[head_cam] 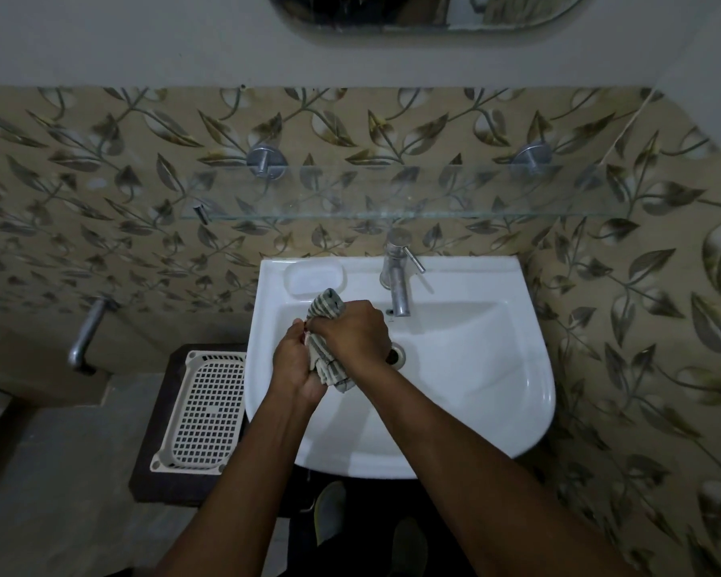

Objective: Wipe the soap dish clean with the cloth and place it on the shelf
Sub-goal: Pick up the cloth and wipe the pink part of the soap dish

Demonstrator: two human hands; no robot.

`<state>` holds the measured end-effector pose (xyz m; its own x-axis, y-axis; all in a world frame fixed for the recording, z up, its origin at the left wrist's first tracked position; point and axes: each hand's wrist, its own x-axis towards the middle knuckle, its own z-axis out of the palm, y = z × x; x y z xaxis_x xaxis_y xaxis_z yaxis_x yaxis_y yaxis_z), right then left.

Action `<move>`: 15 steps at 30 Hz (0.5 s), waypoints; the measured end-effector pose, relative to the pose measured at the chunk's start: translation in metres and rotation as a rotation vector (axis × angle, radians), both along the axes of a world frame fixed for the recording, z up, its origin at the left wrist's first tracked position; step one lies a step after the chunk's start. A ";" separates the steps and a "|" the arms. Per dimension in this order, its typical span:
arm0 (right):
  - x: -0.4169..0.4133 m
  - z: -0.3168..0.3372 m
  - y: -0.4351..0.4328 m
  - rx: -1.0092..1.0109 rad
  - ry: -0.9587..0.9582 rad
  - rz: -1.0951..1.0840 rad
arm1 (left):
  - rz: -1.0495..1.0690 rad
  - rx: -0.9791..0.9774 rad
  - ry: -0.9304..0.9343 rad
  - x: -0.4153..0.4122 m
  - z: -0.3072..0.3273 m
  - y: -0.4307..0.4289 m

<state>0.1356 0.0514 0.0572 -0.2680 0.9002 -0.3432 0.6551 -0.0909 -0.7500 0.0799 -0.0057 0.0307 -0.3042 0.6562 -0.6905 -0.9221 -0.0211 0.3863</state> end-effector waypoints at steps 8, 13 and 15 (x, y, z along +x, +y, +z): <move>0.020 -0.008 0.028 0.228 -0.212 0.022 | 0.032 0.019 0.003 0.002 0.000 -0.007; 0.041 -0.006 0.033 0.228 -0.158 0.021 | -0.005 0.024 0.347 -0.007 -0.005 -0.010; 0.056 0.001 0.036 0.167 -0.001 -0.027 | -0.076 0.076 0.623 -0.015 0.004 -0.014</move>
